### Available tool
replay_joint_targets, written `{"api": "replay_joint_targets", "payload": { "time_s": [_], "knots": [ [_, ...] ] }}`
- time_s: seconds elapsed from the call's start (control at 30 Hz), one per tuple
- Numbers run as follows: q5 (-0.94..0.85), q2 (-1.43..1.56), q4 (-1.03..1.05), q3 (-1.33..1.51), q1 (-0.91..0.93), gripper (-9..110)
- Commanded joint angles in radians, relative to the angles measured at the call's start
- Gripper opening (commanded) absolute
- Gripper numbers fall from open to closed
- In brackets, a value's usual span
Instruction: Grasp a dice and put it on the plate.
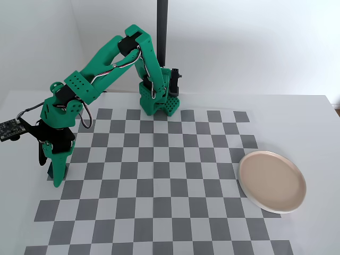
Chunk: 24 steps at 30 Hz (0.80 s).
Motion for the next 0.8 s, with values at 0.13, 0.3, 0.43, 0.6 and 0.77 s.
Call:
{"api": "replay_joint_targets", "payload": {
  "time_s": [0.13,0.3,0.43,0.6,0.77],
  "knots": [
    [-0.012,-0.009,-0.011,-0.107,0.034,32],
    [-0.031,-0.052,-0.017,-0.109,0.035,34],
    [-0.058,-0.074,-0.014,-0.109,0.032,34],
    [-0.067,-0.098,-0.020,-0.109,0.021,34],
    [-0.078,-0.114,-0.008,-0.107,0.017,34]
  ]
}}
